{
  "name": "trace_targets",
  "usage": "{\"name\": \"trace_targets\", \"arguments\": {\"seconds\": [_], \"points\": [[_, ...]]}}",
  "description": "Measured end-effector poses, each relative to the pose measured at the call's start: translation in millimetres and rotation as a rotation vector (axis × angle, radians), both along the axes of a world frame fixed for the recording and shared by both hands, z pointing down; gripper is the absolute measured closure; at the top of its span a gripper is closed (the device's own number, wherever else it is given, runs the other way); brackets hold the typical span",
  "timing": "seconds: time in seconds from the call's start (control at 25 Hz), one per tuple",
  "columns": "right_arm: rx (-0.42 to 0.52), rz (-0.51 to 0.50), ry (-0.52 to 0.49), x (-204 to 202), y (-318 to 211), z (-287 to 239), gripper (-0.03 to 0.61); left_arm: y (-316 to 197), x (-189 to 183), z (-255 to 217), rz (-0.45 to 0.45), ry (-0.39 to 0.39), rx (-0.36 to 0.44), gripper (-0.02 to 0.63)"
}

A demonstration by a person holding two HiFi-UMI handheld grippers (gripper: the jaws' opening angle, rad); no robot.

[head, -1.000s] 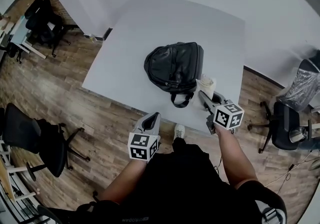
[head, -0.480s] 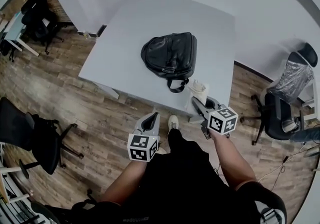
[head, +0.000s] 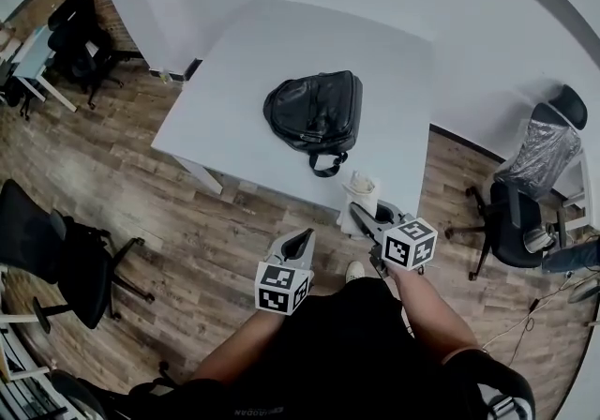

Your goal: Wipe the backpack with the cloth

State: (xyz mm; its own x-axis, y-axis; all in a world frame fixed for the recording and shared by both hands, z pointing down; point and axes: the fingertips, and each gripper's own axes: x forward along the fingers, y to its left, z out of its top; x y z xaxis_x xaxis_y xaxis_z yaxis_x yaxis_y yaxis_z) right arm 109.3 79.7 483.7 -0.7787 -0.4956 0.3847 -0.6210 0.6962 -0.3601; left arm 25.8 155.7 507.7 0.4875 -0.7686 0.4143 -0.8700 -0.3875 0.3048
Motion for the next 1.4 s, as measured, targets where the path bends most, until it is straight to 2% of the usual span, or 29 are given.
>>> {"name": "trace_targets", "arguments": {"seconds": [0.2,0.4,0.68,0.88,1.04,1.2,1.4], "points": [[0.047,-0.025,0.009,19.4,4.9,-11.4,0.485,-9.7,19.8,-11.7,-0.015,-0.005,0.031,0.607],[0.071,-0.070,0.042,54.4,15.8,-22.0,0.485,-23.0,39.9,-31.3,-0.081,-0.003,0.057,0.607],[0.121,-0.145,0.056,89.4,31.9,-33.2,0.485,-25.3,71.6,-37.6,-0.142,-0.009,0.061,0.607],[0.136,-0.164,0.050,111.4,33.0,-37.3,0.485,-16.3,74.2,-37.0,-0.212,-0.006,0.035,0.607],[0.125,-0.176,0.042,122.2,39.1,-34.7,0.485,-11.3,93.8,-35.7,-0.195,-0.019,0.021,0.607],[0.104,-0.184,0.032,124.3,46.7,-23.8,0.485,-4.4,119.3,-34.8,-0.132,-0.043,0.020,0.607],[0.137,-0.204,0.068,124.7,50.9,-18.0,0.486,3.3,138.2,-32.0,-0.088,-0.058,0.020,0.607]]}}
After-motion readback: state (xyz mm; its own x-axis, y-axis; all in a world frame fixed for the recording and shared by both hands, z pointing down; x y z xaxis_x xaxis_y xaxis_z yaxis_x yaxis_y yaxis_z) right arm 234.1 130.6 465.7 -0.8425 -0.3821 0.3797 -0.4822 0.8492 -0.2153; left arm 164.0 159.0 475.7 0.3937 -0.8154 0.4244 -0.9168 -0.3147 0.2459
